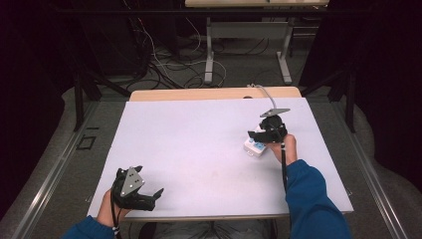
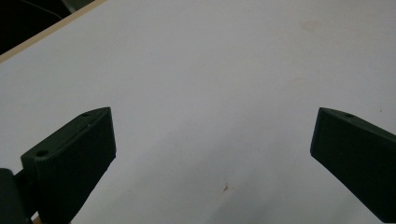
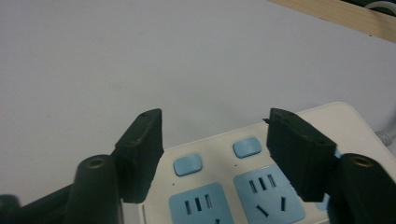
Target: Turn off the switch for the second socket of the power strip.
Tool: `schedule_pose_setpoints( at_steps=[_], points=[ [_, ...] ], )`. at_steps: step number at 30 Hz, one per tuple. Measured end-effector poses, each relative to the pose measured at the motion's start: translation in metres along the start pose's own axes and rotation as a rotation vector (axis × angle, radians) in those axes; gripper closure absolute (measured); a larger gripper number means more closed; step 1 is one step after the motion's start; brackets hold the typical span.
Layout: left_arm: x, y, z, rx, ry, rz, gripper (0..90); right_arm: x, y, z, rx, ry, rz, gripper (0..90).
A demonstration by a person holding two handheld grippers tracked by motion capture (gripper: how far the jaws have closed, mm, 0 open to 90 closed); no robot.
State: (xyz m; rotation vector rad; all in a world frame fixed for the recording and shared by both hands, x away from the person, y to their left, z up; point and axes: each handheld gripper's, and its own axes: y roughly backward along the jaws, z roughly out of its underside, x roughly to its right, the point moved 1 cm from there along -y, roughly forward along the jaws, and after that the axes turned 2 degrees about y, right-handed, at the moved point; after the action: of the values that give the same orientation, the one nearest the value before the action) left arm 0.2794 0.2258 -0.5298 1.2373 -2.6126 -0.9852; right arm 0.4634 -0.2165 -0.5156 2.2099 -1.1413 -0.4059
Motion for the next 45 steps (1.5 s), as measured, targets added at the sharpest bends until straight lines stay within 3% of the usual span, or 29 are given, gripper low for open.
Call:
schedule_pose_setpoints(
  at_steps=[7, 22, 31, 45],
  points=[
    [0.001, 0.000, 0.000, 0.002, 0.011, 0.004, 0.1, -0.009, 0.013, 0.002, 0.015, 0.034, -0.057, 16.0],
    [0.001, 0.000, 0.000, 0.001, 0.014, 0.003, 0.1, -0.030, 0.043, 0.015, 0.025, 0.068, -0.128, 1.1],
    [0.001, 0.001, 0.000, 0.003, 0.012, 0.006, 0.1, -0.039, 0.061, 0.023, 0.037, 0.077, -0.146, 0.0],
    [0.001, 0.000, 0.000, 0.000, 0.011, 0.003, 0.1, -0.050, 0.088, 0.047, 0.056, 0.115, -0.136, 0.0]
  ],
)
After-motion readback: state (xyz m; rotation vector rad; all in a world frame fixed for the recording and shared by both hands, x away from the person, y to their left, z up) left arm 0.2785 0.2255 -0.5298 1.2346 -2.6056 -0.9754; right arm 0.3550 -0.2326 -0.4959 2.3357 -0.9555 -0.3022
